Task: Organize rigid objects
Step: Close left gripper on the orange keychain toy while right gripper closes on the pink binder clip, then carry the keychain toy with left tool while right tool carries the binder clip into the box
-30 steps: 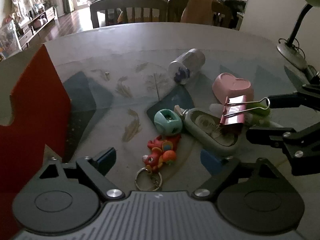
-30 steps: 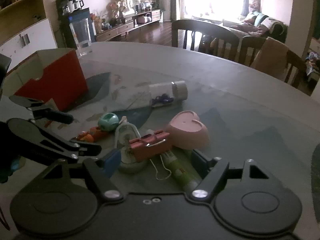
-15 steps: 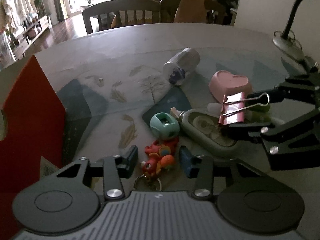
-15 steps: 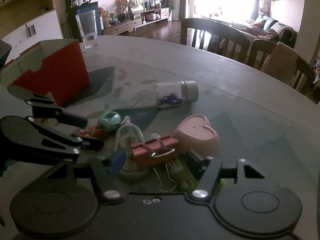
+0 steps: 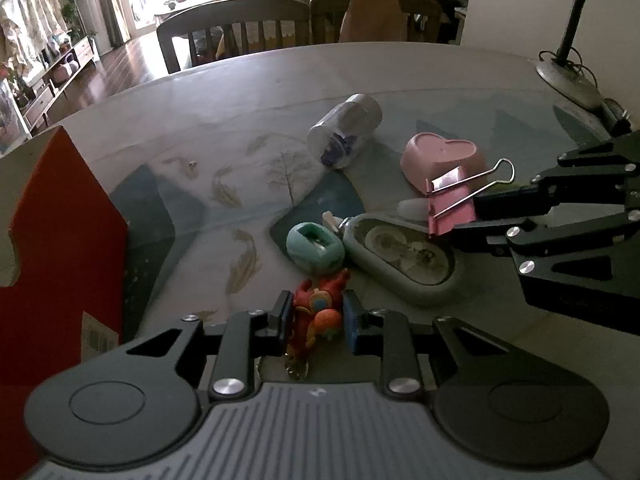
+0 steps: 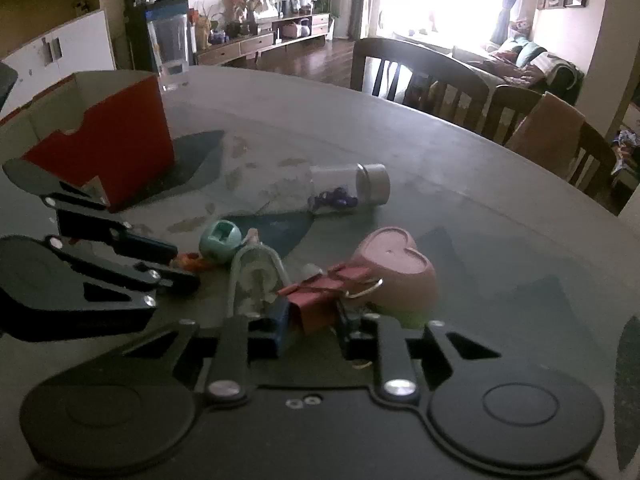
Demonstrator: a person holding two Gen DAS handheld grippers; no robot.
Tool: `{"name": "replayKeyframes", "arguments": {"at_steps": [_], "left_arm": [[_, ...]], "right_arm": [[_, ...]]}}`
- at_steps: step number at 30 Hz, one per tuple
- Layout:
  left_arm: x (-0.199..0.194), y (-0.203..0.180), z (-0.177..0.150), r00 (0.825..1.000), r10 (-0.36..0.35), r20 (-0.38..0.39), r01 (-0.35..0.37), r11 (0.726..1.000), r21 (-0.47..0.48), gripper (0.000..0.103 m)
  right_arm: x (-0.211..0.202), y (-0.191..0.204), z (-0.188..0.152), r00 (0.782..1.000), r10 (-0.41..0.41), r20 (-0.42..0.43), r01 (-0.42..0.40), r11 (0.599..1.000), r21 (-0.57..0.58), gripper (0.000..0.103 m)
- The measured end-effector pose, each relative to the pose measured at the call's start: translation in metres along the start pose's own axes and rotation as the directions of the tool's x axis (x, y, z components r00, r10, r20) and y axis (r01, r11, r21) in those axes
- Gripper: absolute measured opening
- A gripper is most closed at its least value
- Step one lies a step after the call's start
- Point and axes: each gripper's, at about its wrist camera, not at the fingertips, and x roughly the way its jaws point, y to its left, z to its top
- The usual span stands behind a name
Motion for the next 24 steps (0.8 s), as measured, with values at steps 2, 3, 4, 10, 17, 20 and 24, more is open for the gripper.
{"name": "replayKeyframes", "arguments": {"at_steps": [2, 3, 4, 10, 17, 20, 24], "left_arm": [[-0.002, 0.000, -0.001, 1.000, -0.001, 0.001, 0.001, 1.000, 0.002, 0.025], [-0.002, 0.001, -0.002, 1.000, -0.001, 0.001, 0.001, 1.000, -0.001, 0.025], [-0.002, 0.001, -0.002, 1.000, -0.004, 0.001, 0.004, 1.000, -0.002, 0.025], [-0.004, 0.003, -0.006, 1.000, -0.004, 0.003, 0.004, 1.000, -0.004, 0.025], [-0.003, 0.004, -0.006, 1.000, -0.007, 0.005, 0.007, 1.000, -0.010, 0.025], [-0.002, 0.005, -0.006, 1.000, -0.011, 0.007, 0.011, 1.000, -0.018, 0.025], [-0.002, 0.005, -0.006, 1.000, -0.013, 0.009, 0.013, 1.000, -0.021, 0.025]], "right_arm": [[-0.001, 0.000, -0.001, 1.000, -0.011, 0.005, 0.011, 1.000, -0.002, 0.029], [-0.002, 0.000, -0.001, 1.000, -0.014, 0.012, 0.014, 1.000, 0.004, 0.035], [-0.003, -0.002, 0.000, 1.000, -0.006, 0.017, 0.006, 1.000, 0.012, 0.043], [0.004, -0.009, 0.002, 0.999, 0.040, 0.018, -0.040, 0.999, -0.004, 0.070], [0.018, -0.016, 0.003, 0.998, 0.061, -0.003, -0.061, 0.997, -0.054, 0.070], [0.020, -0.017, 0.002, 0.998, 0.069, -0.005, -0.069, 0.996, -0.063, 0.067], [0.020, -0.016, 0.003, 0.997, 0.079, -0.002, -0.079, 0.994, -0.071, 0.058]]}}
